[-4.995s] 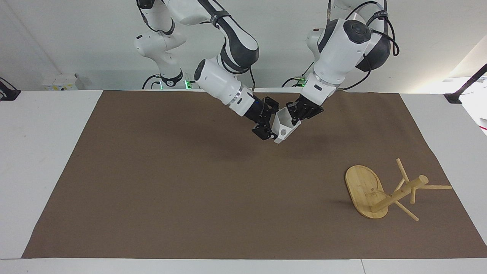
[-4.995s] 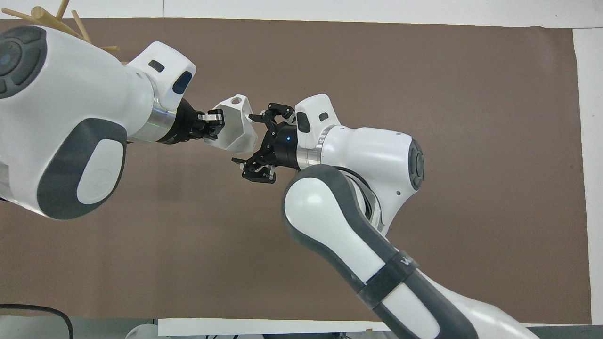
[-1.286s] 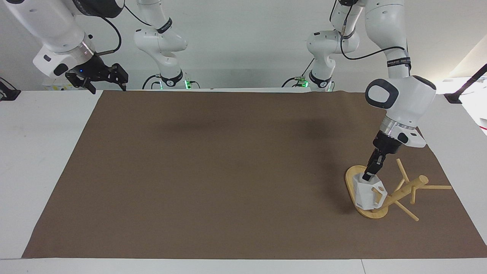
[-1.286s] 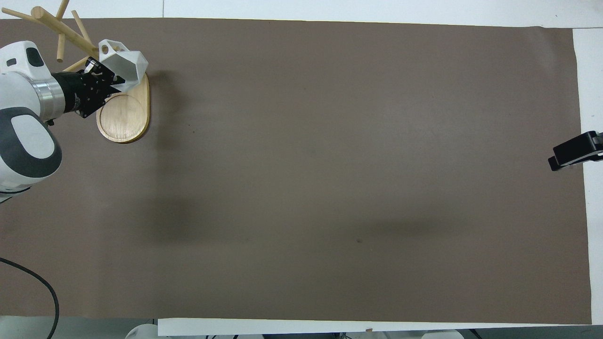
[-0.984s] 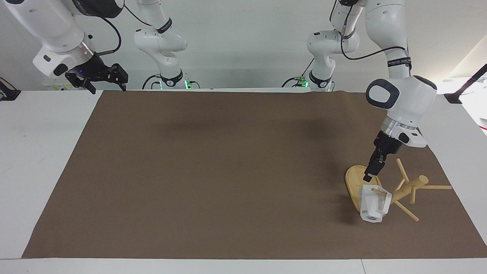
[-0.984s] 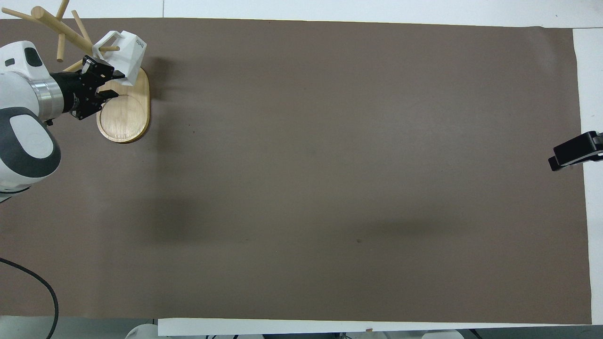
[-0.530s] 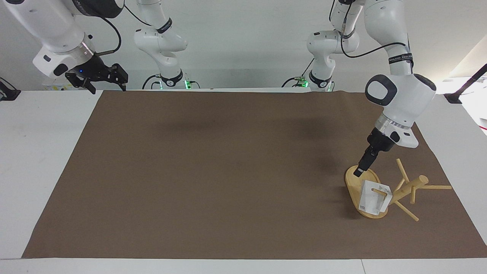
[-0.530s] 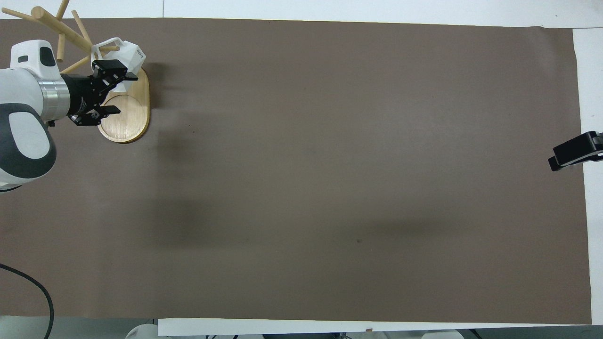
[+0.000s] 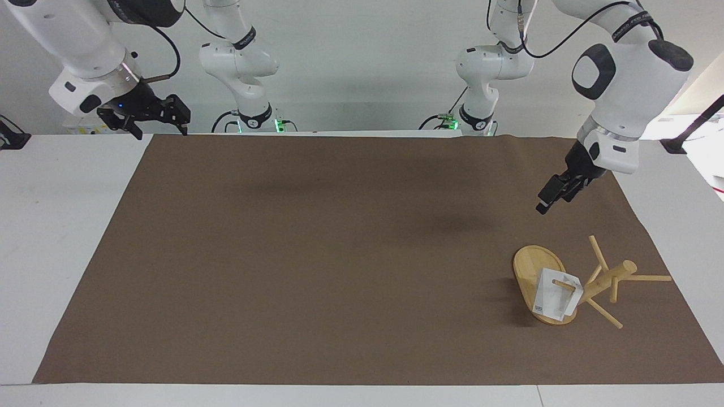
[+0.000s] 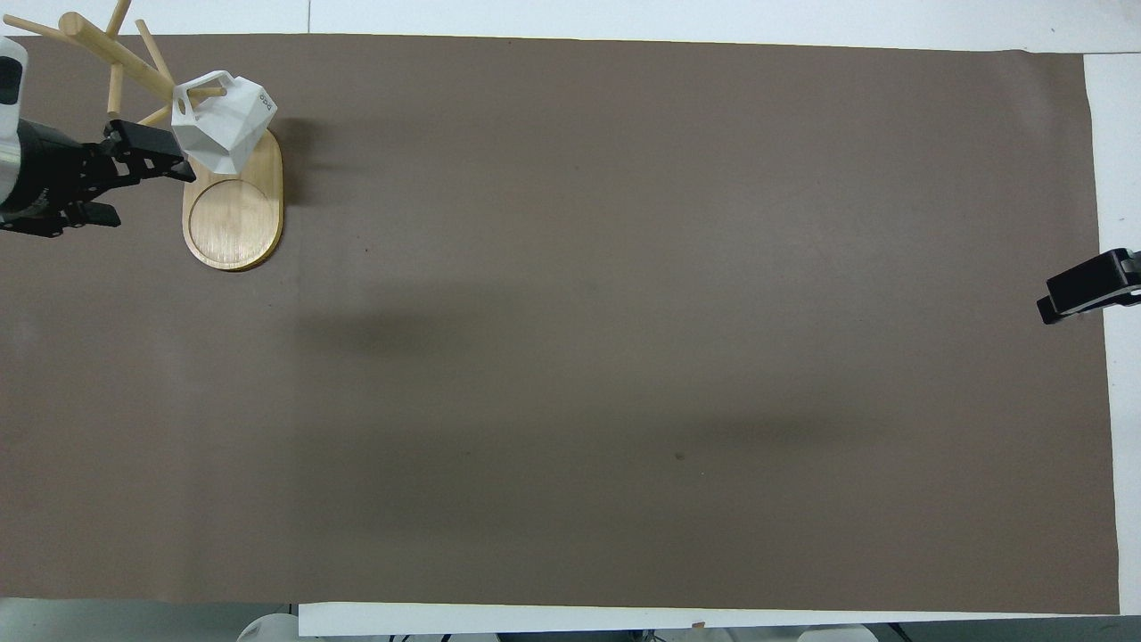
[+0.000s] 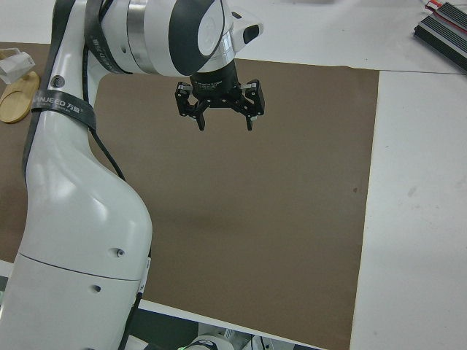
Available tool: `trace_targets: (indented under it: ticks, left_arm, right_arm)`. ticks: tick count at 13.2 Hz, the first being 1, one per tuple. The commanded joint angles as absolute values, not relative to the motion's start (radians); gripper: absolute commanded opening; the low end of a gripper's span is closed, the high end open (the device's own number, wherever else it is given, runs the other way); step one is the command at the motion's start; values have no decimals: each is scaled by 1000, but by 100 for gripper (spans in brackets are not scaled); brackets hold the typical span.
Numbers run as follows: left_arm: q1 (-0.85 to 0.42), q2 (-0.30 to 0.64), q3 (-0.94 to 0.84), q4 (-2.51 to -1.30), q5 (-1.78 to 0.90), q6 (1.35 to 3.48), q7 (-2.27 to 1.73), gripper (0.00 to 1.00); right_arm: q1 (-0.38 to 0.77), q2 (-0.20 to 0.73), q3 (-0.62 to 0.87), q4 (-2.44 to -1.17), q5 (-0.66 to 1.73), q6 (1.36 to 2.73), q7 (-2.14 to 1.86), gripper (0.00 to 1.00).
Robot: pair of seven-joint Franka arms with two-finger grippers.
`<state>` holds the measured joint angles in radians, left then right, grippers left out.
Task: Hang cup on rack
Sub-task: 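Open the left gripper and pull it back from the cup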
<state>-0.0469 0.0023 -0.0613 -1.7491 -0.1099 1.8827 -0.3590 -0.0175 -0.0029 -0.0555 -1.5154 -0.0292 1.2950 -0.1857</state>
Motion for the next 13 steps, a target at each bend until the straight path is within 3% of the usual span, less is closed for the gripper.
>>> trace_targets:
  ticks: [1,4,6,8,13]
  left_arm:
    - [0,29,-60,-1648,-86,1760,-218,100]
    - [20,66,-52,-1525,-83,1568,-92,100]
    - [44,69,-43,-1517,-77,1522,-97,100]
    - [32,69,-46,-1514,105,1534,-103,100]
    - [20,69,-48,-1509,35,1506,-101,100]
  right_arm:
    - [-15,-21,-58,-1536,-34,1296,-181,99]
    - [-15,-21,-58,-1536,-34,1296,-181,99]
    - [-15,-21,-58,-1536,-34,1296,-181,99]
    - [-15,-21,-58,-1536,-34,1296,-181,99]
    - [-15,-21,-58,-1536,-34,1296,-181,99]
